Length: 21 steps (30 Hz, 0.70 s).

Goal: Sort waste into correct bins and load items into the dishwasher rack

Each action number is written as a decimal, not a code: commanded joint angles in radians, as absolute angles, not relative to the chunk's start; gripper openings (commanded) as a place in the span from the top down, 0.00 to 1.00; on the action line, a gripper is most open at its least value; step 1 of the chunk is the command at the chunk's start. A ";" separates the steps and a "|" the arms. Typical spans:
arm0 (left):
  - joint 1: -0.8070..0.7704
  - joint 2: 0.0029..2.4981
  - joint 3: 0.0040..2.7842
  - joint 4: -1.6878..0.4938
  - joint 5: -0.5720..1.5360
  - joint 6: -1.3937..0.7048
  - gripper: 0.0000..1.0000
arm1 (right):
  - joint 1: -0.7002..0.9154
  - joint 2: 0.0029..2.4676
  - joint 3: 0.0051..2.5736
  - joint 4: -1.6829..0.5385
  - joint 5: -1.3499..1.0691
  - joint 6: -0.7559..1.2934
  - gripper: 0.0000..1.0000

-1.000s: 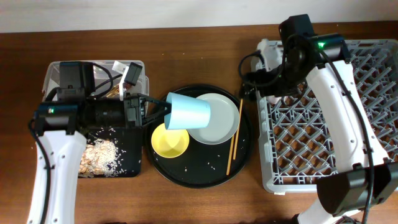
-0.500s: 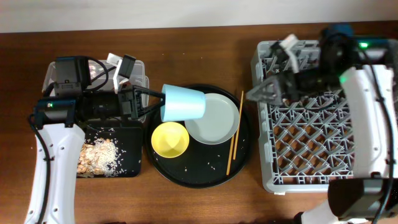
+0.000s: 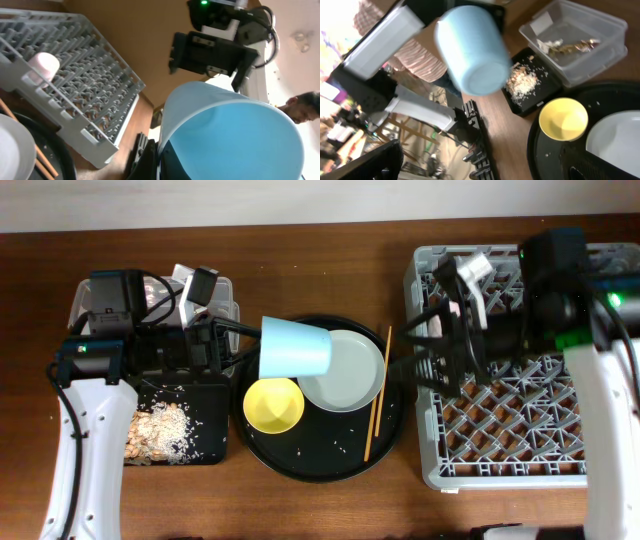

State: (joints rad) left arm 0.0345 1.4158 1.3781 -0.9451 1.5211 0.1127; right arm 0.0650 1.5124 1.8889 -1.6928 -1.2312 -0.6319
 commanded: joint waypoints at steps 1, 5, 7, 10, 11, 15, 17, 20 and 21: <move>-0.019 1.413 1.385 -0.943 1.574 0.133 1.00 | 0.080 1.451 1.907 -1.699 -1.205 -0.651 0.02; -0.075 1.413 1.385 -0.920 1.574 0.133 1.00 | 0.088 1.447 1.887 -1.699 -1.197 -0.651 0.02; -0.079 1.413 1.385 -0.917 1.574 0.132 1.00 | 0.107 1.447 1.855 -1.699 -1.202 -0.677 0.02; -0.079 1.413 1.385 -0.917 1.574 0.128 1.00 | 0.155 1.448 1.805 -1.698 -1.249 -0.754 0.02; -0.079 1.413 1.385 -0.918 1.574 0.128 1.00 | 0.172 1.448 1.791 -1.697 -1.273 -0.781 0.02; -0.104 1.413 1.385 -0.920 1.574 0.125 1.00 | 0.219 1.450 1.749 -1.649 -1.291 -0.808 0.02; -0.130 1.407 1.385 -0.920 1.574 0.125 1.00 | 0.232 1.456 1.739 -1.629 -1.291 -0.808 0.02; -0.162 1.391 1.385 -0.920 1.574 0.125 1.00 | 0.232 1.464 1.738 -1.629 -1.291 -0.808 0.02; -0.168 1.386 1.385 -0.920 1.574 0.125 1.00 | 0.232 1.464 1.738 -1.629 -1.291 -0.808 0.02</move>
